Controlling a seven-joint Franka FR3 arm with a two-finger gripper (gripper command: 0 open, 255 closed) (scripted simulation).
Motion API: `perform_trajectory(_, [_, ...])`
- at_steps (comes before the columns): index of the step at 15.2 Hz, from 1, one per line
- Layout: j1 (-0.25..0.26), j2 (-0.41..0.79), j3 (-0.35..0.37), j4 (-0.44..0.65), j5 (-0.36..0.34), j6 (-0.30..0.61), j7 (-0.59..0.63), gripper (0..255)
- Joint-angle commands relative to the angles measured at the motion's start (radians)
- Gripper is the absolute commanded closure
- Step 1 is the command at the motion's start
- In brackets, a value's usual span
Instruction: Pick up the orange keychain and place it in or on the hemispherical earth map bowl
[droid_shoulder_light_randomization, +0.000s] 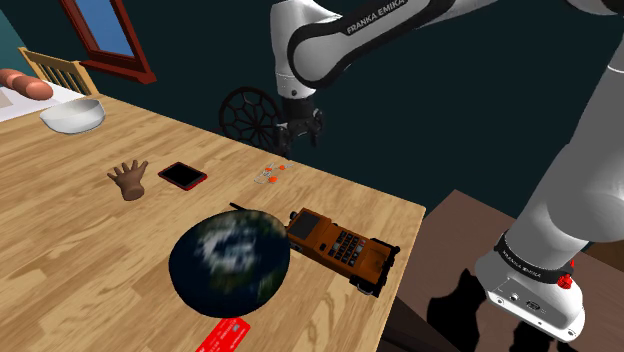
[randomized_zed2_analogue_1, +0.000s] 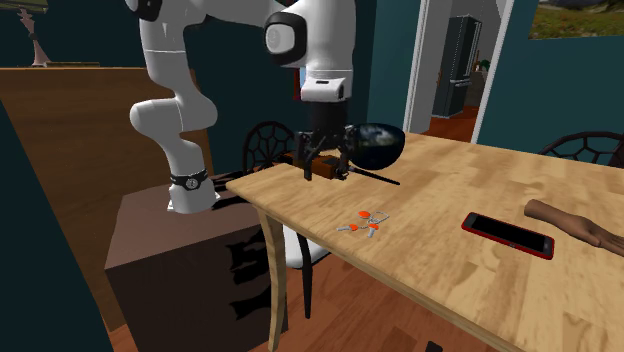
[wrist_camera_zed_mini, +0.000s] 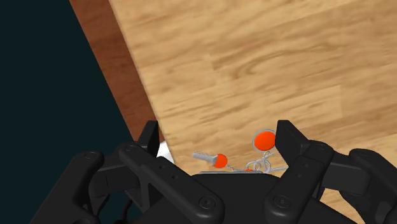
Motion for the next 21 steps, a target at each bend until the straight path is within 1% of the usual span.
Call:
perform_trajectory(1, [0.018, 0.077, 0.008, 0.06, -0.029, 0.013, 0.027, 0])
perform_trajectory(6, [0.08, 0.271, 0.012, 0.245, -0.1, 0.009, 0.084, 0])
perform_trajectory(7, [0.085, 0.286, 0.011, 0.261, -0.105, 0.007, 0.087, 0])
perform_trajectory(14, [0.091, 0.329, 0.002, 0.217, -0.123, 0.091, 0.099, 0])
perform_trajectory(21, [0.091, 0.329, 0.002, 0.217, -0.123, 0.091, 0.099, 0])
